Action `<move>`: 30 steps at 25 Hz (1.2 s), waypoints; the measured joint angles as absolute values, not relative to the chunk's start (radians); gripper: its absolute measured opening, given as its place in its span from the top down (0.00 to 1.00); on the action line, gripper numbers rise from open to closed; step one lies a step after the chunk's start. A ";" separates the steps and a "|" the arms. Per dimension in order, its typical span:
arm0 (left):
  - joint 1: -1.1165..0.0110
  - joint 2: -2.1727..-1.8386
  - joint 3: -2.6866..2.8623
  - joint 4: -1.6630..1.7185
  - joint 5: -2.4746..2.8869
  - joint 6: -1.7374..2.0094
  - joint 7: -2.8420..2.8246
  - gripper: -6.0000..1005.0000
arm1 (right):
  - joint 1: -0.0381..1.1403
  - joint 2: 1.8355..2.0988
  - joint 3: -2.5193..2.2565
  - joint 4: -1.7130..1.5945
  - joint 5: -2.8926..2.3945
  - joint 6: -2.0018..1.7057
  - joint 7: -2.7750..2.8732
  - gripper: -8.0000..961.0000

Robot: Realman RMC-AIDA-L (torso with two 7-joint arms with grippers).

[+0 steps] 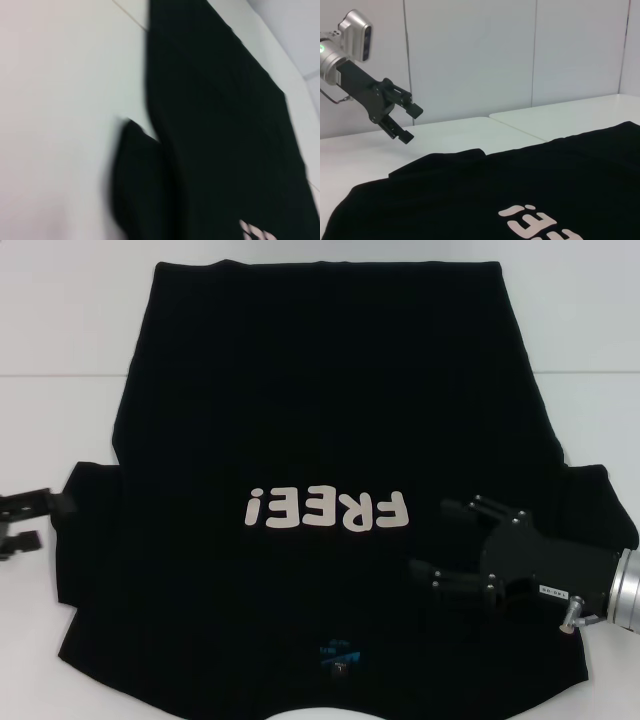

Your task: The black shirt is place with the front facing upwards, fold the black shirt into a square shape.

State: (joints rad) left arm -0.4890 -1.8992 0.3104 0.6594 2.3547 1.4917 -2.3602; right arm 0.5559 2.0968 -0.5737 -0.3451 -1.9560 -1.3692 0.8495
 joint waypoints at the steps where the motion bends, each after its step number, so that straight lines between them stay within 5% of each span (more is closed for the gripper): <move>1: -0.486 -1.898 0.300 0.659 2.363 1.470 -2.366 0.06 | 0.556 2.097 -0.574 -0.345 -1.956 -1.369 0.849 0.01; 30: -0.514 -1.907 0.331 0.528 2.414 1.318 -2.380 0.06 | 0.558 2.097 -0.574 -0.334 -1.959 -1.368 0.849 0.02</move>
State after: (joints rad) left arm -0.5140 -1.9071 0.3314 0.5283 2.4144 1.3177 -2.3797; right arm 0.5575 2.0968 -0.5737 -0.3339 -1.9585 -1.3685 0.8486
